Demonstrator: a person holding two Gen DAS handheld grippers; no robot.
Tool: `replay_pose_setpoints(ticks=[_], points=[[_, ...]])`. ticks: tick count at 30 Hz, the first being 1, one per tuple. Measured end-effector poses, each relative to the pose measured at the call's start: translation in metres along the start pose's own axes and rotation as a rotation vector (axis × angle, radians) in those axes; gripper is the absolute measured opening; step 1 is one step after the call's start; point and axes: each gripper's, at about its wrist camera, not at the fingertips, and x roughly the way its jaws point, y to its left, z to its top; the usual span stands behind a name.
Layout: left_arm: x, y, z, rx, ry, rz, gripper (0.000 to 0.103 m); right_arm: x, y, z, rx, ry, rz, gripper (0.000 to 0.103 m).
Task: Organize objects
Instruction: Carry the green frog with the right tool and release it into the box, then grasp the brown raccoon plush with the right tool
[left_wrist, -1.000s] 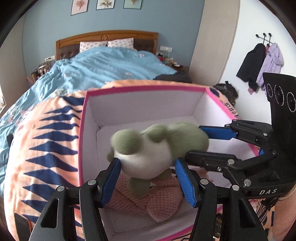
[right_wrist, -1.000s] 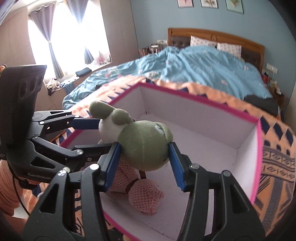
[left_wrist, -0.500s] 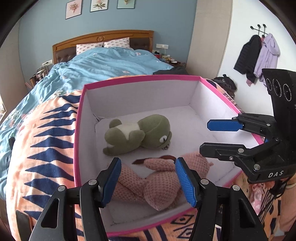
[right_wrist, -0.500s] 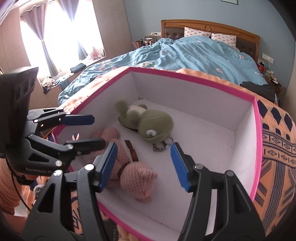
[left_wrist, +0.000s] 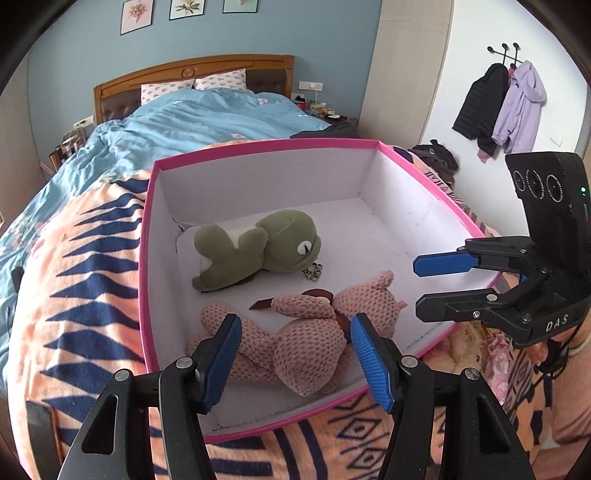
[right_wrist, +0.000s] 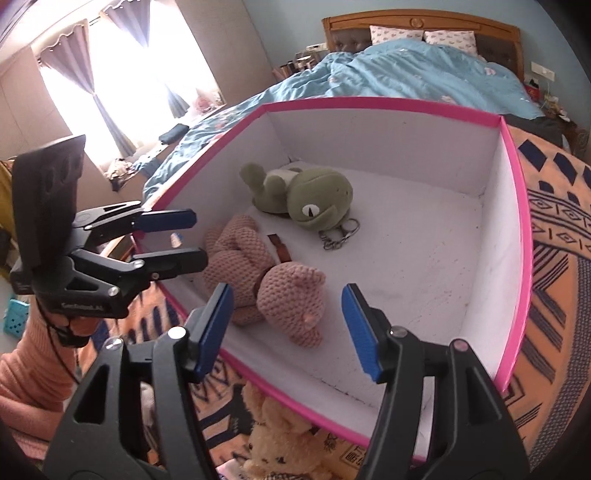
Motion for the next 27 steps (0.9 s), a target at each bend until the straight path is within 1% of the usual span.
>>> replay_pose_setpoints(ticks=[4,6,8,9,11,12,14,15,17,19,21,24,27], points=[[-0.008,-0.002,-0.008,-0.006,-0.01,-0.005,0.063,-0.006,0.005,-0.009,0.016,0.007,0.06,0.063],[-0.014,-0.003,-0.013,-0.016,-0.027,-0.008,0.063,-0.01,0.009,-0.012,0.014,-0.008,0.037,0.063],[-0.024,-0.005,-0.018,-0.003,-0.075,0.001,0.064,-0.018,0.018,-0.018,0.002,-0.04,0.001,0.063],[-0.031,-0.005,-0.022,0.0,-0.1,0.006,0.067,-0.023,0.025,-0.022,-0.01,-0.062,-0.009,0.063],[-0.045,-0.006,-0.032,0.012,-0.151,-0.01,0.07,-0.037,0.04,-0.028,-0.042,-0.121,-0.005,0.063],[-0.054,-0.006,-0.039,0.015,-0.174,-0.018,0.075,-0.043,0.049,-0.033,-0.063,-0.147,-0.001,0.063],[-0.064,-0.006,-0.049,0.029,-0.203,-0.022,0.081,-0.051,0.071,-0.045,-0.113,-0.175,0.019,0.065],[-0.07,-0.007,-0.056,0.037,-0.214,-0.019,0.08,-0.054,0.081,-0.053,-0.141,-0.179,0.04,0.067],[-0.078,-0.005,-0.069,0.038,-0.216,-0.019,0.08,-0.049,0.101,-0.065,-0.185,-0.16,0.081,0.068],[-0.082,-0.003,-0.081,0.031,-0.205,-0.018,0.08,-0.034,0.117,-0.074,-0.208,-0.103,0.125,0.068],[-0.085,0.001,-0.094,0.015,-0.193,-0.014,0.08,-0.019,0.127,-0.084,-0.235,-0.053,0.127,0.068],[-0.086,0.005,-0.112,-0.015,-0.17,-0.028,0.08,0.002,0.128,-0.098,-0.228,0.025,0.14,0.068],[-0.085,0.007,-0.128,-0.038,-0.145,-0.039,0.08,0.009,0.125,-0.11,-0.211,0.064,0.146,0.068]])
